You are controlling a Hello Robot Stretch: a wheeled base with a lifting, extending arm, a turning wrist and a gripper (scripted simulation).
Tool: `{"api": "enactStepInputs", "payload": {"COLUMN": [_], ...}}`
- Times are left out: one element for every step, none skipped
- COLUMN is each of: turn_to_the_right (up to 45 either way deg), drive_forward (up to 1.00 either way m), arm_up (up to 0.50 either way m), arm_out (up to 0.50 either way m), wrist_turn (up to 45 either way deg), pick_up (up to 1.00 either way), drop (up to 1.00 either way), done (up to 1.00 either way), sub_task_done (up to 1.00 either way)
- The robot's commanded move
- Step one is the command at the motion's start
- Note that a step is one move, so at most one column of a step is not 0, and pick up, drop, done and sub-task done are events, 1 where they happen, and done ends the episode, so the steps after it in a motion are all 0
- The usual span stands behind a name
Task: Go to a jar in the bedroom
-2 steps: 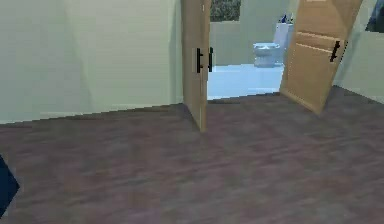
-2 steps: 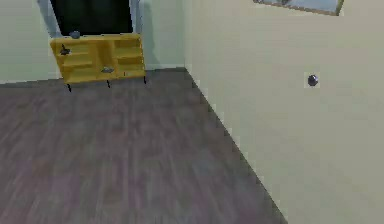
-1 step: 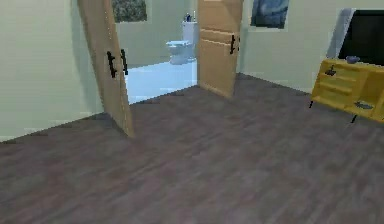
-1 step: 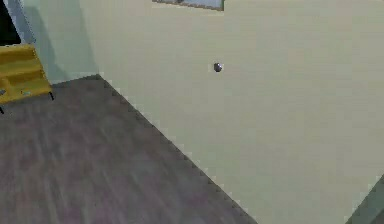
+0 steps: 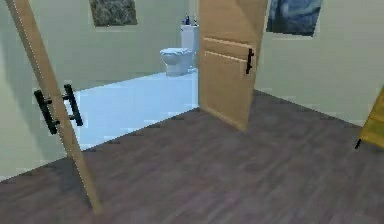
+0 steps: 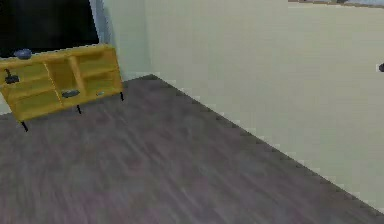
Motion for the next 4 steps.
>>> {"api": "enactStepInputs", "payload": {"turn_to_the_right": [0.0,6.0,0.0,-39.0], "drive_forward": [1.0,0.0,0.3,0.0], "arm_up": [0.0,0.0,0.0,0.0], "arm_out": [0.0,0.0,0.0,0.0], "wrist_turn": [0.0,0.0,0.0,0.0], "pick_up": [0.0,0.0,0.0,0.0], "drop": [0.0,0.0,0.0,0.0], "done": [0.0,0.0,0.0,0.0], "sub_task_done": [0.0,0.0,0.0,0.0]}}
